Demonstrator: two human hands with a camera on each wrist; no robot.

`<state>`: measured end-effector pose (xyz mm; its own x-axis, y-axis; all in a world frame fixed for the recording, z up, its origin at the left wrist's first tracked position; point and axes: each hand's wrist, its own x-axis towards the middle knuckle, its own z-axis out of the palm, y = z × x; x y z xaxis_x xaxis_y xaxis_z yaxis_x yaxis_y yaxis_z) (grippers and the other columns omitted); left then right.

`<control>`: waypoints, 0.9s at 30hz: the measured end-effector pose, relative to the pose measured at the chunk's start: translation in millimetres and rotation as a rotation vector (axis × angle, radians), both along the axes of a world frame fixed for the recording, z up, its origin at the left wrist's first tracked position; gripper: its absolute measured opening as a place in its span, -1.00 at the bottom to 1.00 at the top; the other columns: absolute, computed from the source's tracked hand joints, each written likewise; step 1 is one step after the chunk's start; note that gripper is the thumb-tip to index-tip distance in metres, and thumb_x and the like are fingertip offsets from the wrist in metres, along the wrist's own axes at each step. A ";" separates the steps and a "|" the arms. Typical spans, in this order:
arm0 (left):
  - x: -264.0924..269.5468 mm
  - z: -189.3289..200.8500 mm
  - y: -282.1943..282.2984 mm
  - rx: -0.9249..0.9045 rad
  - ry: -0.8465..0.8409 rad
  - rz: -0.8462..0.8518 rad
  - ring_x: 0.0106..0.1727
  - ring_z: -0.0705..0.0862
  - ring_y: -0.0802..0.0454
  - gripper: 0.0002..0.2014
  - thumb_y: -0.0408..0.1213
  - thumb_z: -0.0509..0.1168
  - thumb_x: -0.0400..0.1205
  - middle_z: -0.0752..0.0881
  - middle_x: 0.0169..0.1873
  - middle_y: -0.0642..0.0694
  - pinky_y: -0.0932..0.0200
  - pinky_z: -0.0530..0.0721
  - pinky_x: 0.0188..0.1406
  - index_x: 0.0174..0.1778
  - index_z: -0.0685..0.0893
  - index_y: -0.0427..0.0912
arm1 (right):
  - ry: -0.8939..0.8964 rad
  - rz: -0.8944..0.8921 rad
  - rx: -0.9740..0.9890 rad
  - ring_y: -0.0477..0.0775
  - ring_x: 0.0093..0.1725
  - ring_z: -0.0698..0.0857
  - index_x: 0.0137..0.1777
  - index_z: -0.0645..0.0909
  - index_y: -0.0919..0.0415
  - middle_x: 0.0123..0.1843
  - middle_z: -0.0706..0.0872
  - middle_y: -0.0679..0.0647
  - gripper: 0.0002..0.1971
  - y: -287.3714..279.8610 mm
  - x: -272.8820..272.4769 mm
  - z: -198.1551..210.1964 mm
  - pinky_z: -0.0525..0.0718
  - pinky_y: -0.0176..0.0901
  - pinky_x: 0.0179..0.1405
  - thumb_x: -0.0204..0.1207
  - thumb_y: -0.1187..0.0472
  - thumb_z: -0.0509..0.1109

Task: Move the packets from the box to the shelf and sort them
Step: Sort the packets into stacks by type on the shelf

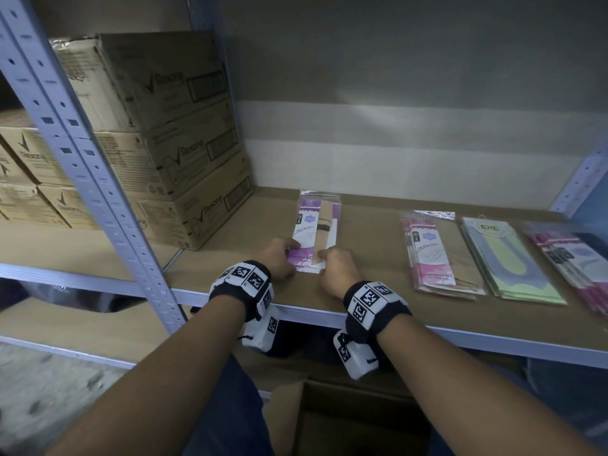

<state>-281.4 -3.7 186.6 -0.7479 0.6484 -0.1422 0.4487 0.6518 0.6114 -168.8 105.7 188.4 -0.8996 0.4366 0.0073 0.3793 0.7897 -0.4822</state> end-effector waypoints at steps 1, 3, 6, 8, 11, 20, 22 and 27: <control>0.6 0.2 0.2 -0.006 0.001 0.001 0.21 0.67 -0.08 -0.45 -0.45 0.39 0.48 0.63 0.31 -0.16 0.04 0.60 0.33 0.42 0.52 -0.15 | 0.003 0.003 0.003 0.30 0.35 0.53 0.31 0.61 0.28 0.30 0.60 0.29 -0.61 0.5 0.7 0.4 0.51 0.00 0.39 0.50 0.46 0.24; 2.8 1.6 0.5 -0.018 0.013 -0.002 0.25 0.65 -0.10 -0.45 -0.46 0.37 0.48 0.62 0.33 -0.16 0.03 0.58 0.37 0.43 0.51 -0.17 | 0.006 0.011 0.009 0.29 0.35 0.54 0.32 0.61 0.30 0.31 0.60 0.29 -0.61 1.7 4.0 3.0 0.50 -0.04 0.39 0.51 0.45 0.24; 6.6 5.9 -0.7 -0.071 0.072 -0.021 0.35 0.59 -0.11 -0.41 -0.42 0.36 0.50 0.56 0.41 -0.15 0.09 0.49 0.43 0.49 0.46 -0.16 | 0.009 0.027 0.006 0.23 0.40 0.52 0.39 0.55 0.29 0.40 0.57 0.23 -0.58 4.2 11.0 11.6 0.44 -0.13 0.40 0.52 0.41 0.26; 10.7 11.9 -0.7 -0.092 0.100 -0.024 0.39 0.56 -0.10 -0.38 -0.38 0.38 0.51 0.51 0.45 -0.14 0.17 0.45 0.42 0.52 0.41 -0.13 | 0.029 0.030 0.008 0.22 0.44 0.49 0.43 0.51 0.30 0.44 0.54 0.21 -0.55 7.0 17.7 20.8 0.41 -0.13 0.43 0.52 0.39 0.29; 22.4 26.2 2.4 -0.076 0.172 -0.024 0.44 0.51 -0.09 -0.35 -0.38 0.43 0.47 0.47 0.49 -0.12 0.20 0.43 0.37 0.51 0.44 -0.11 | 0.061 0.001 -0.006 0.22 0.44 0.50 0.45 0.48 0.32 0.44 0.53 0.24 -0.54 15.8 31.6 36.1 0.45 -0.11 0.39 0.53 0.37 0.33; 91.6 57.4 50.7 0.096 0.271 -0.195 0.43 0.52 -0.04 -0.39 -0.29 0.48 0.48 0.55 0.43 -0.11 0.19 0.47 0.35 0.47 0.50 -0.11 | 0.085 -0.140 0.042 0.15 0.48 0.48 0.48 0.47 0.19 0.48 0.52 0.16 -0.48 73.2 104.4 62.2 0.44 -0.12 0.43 0.50 0.26 0.40; 108.0 58.2 66.6 0.112 0.267 -0.255 0.44 0.51 -0.02 -0.40 -0.28 0.48 0.49 0.55 0.43 -0.10 0.21 0.44 0.36 0.47 0.49 -0.11 | 0.089 -0.172 0.069 0.16 0.44 0.51 0.45 0.52 0.19 0.44 0.56 0.17 -0.49 86.7 124.5 61.3 0.47 -0.13 0.41 0.47 0.29 0.42; 139.8 51.7 98.7 0.112 0.221 -0.358 0.43 0.52 -0.03 -0.38 -0.29 0.51 0.47 0.54 0.44 -0.09 0.14 0.48 0.37 0.47 0.50 -0.10 | 0.039 -0.228 0.116 0.16 0.41 0.50 0.44 0.51 0.23 0.42 0.56 0.14 -0.45 109.2 162.6 49.7 0.43 -0.12 0.44 0.41 0.29 0.47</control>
<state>-141.6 95.1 238.3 -0.4780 0.8745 0.0822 0.7623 0.3665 0.5334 -6.2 214.8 238.1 -0.7761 0.6223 0.1018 0.5368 0.7367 -0.4113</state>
